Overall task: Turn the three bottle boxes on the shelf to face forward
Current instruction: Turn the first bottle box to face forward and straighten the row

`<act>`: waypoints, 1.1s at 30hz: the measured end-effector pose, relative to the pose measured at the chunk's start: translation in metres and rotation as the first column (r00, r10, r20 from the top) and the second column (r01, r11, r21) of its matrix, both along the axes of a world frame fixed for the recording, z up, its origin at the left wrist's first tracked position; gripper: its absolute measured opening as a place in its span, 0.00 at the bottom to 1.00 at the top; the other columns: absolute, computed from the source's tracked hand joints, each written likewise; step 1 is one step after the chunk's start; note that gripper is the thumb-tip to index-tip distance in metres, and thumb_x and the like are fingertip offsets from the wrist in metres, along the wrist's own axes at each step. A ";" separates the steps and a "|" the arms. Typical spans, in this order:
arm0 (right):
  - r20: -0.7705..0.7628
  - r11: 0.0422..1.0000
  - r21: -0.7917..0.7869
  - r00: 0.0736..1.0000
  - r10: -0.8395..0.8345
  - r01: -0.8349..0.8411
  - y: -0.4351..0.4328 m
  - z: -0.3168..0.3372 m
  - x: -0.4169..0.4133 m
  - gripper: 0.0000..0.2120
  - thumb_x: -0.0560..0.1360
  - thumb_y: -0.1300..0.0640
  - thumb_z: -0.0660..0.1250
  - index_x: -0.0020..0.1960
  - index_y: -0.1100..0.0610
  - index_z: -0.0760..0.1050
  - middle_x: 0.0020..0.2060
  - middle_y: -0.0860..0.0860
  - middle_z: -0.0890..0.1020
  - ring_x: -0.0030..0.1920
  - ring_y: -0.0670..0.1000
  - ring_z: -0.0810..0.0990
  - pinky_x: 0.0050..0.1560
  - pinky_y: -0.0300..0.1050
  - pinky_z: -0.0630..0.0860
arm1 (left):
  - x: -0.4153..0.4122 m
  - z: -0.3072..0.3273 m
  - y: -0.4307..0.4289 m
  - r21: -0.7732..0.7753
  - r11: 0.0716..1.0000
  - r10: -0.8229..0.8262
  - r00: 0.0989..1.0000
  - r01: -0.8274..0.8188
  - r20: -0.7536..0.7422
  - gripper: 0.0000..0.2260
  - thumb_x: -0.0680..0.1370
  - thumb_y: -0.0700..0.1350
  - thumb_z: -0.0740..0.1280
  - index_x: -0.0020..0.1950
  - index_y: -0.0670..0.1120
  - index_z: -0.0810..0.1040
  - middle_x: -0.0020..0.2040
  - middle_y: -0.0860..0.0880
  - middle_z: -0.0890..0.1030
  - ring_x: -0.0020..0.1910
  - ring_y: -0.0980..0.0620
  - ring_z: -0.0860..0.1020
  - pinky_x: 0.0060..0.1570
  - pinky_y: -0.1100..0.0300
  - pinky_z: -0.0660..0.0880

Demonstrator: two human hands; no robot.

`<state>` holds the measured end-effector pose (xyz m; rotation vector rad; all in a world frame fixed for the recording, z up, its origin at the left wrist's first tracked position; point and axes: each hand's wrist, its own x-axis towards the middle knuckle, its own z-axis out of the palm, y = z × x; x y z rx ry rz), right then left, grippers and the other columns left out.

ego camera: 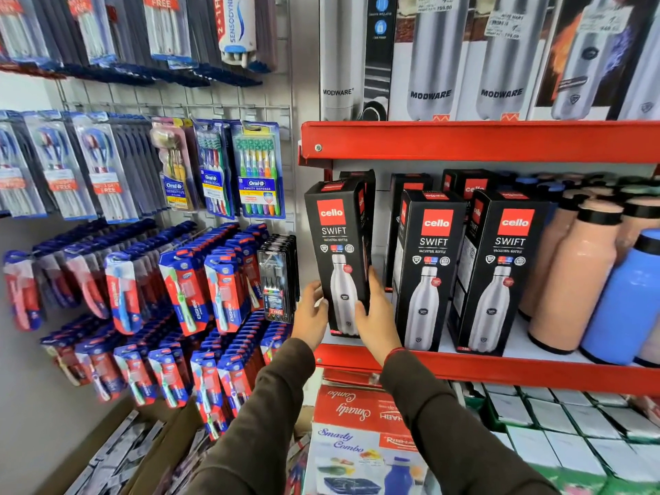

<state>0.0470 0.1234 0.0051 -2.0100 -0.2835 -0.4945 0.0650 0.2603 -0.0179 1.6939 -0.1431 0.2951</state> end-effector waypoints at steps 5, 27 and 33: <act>-0.007 0.997 0.052 0.998 -0.055 0.055 -0.001 -0.006 -0.002 0.32 0.77 0.70 0.59 0.78 0.57 0.58 0.75 0.57 0.69 0.75 0.54 0.67 0.76 0.46 0.62 | -0.004 -0.007 -0.005 0.017 0.999 0.033 0.999 -0.033 -0.012 0.19 0.82 0.34 0.54 0.72 0.42 0.66 0.69 0.40 0.75 0.69 0.40 0.73 0.70 0.39 0.69; -0.191 0.971 0.232 0.977 0.096 -0.050 -0.012 -0.013 -0.017 0.29 0.78 0.63 0.55 0.79 0.53 0.58 0.68 0.53 0.75 0.60 0.49 0.74 0.64 0.41 0.67 | -0.022 -0.005 -0.021 -0.333 0.943 -0.002 0.996 -0.029 -0.092 0.12 0.83 0.53 0.56 0.57 0.65 0.77 0.58 0.61 0.79 0.60 0.59 0.77 0.59 0.61 0.72; -0.188 0.959 0.265 0.971 0.150 -0.097 -0.015 -0.022 -0.027 0.30 0.79 0.62 0.54 0.79 0.48 0.57 0.44 0.39 0.70 0.39 0.37 0.66 0.43 0.35 0.65 | -0.036 -0.015 -0.018 -0.242 0.967 0.067 0.996 -0.079 -0.057 0.14 0.78 0.59 0.55 0.56 0.74 0.77 0.66 0.55 0.78 0.69 0.51 0.75 0.71 0.49 0.69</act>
